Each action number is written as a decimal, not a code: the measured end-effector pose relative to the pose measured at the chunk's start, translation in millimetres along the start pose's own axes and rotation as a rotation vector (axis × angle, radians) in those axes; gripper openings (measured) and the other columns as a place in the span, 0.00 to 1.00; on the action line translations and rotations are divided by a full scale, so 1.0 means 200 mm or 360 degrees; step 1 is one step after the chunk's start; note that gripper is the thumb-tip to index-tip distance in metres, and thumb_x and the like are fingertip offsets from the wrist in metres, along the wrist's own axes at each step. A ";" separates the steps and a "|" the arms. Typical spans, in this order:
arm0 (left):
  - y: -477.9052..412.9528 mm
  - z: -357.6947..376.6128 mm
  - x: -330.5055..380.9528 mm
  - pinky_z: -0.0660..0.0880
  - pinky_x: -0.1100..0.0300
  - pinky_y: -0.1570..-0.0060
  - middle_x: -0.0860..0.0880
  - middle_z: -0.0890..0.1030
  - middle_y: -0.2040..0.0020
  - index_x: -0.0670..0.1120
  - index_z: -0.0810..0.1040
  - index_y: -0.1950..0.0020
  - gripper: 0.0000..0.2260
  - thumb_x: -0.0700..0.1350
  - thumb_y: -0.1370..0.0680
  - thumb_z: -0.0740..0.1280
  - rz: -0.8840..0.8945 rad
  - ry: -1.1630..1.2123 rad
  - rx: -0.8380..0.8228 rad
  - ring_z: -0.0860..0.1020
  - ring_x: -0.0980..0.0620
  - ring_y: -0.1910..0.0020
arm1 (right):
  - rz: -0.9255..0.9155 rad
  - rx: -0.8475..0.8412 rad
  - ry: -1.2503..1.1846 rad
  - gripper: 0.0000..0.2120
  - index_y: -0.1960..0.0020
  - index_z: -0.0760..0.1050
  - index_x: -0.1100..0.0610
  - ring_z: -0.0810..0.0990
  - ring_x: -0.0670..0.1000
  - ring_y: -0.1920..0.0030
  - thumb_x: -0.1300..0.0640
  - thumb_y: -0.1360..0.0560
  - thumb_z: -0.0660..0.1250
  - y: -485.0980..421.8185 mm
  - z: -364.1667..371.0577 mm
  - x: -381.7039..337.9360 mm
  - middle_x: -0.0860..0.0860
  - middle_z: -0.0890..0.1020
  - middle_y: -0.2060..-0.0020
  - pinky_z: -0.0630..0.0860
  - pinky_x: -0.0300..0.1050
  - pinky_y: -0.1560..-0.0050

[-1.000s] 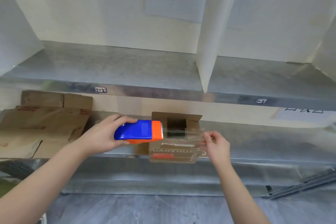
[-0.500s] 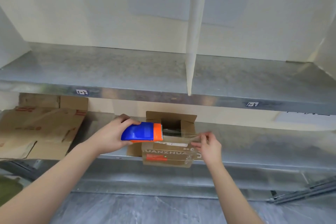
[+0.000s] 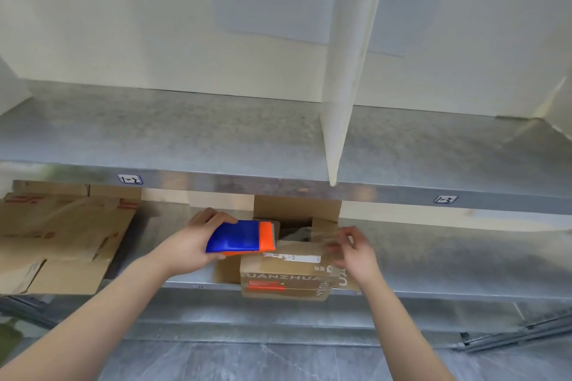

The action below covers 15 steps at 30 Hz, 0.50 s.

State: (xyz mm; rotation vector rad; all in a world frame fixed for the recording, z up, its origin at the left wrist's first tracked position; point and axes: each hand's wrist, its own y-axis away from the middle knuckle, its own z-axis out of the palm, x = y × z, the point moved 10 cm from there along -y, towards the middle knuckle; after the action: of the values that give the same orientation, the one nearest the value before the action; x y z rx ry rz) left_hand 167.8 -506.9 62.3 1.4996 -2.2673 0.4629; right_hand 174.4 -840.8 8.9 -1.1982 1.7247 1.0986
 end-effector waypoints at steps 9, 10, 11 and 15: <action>-0.03 0.05 -0.06 0.70 0.60 0.40 0.57 0.68 0.38 0.56 0.67 0.32 0.29 0.51 0.31 0.74 -0.0092 0.0018 -0.0074 0.67 0.58 0.39 | 0.0065 -0.0312 -0.0064 0.07 0.52 0.73 0.58 0.85 0.57 0.55 0.54 0.20 0.63 -0.13 0.07 -0.02 0.35 0.55 0.28 0.83 0.50 0.60; -0.03 0.05 -0.07 0.70 0.60 0.40 0.57 0.67 0.38 0.56 0.68 0.32 0.29 0.51 0.30 0.74 -0.0107 0.0024 -0.0069 0.66 0.58 0.39 | 0.0077 -0.0361 -0.0069 0.07 0.51 0.73 0.58 0.86 0.57 0.57 0.54 0.20 0.63 -0.15 0.08 -0.02 0.35 0.55 0.29 0.83 0.51 0.59; -0.03 0.05 -0.07 0.69 0.60 0.40 0.57 0.67 0.39 0.56 0.68 0.32 0.29 0.51 0.30 0.74 -0.0120 0.0032 -0.0058 0.67 0.59 0.40 | 0.0102 -0.0413 -0.0082 0.06 0.50 0.73 0.56 0.86 0.56 0.57 0.53 0.19 0.62 -0.17 0.09 -0.01 0.35 0.57 0.30 0.83 0.52 0.58; -0.06 0.05 -0.08 0.69 0.62 0.41 0.59 0.68 0.40 0.61 0.66 0.36 0.27 0.53 0.30 0.74 -0.0171 0.0052 -0.0065 0.67 0.60 0.40 | 0.0239 -0.0480 -0.0224 0.06 0.43 0.71 0.53 0.85 0.56 0.53 0.53 0.18 0.59 -0.21 0.10 0.01 0.50 0.77 0.42 0.83 0.55 0.52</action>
State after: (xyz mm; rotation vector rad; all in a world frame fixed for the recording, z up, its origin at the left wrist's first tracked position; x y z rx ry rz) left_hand 183.3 -503.3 45.7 1.5723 -2.1459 0.4044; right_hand 216.6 -830.8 -9.9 -1.1506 1.6004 1.5395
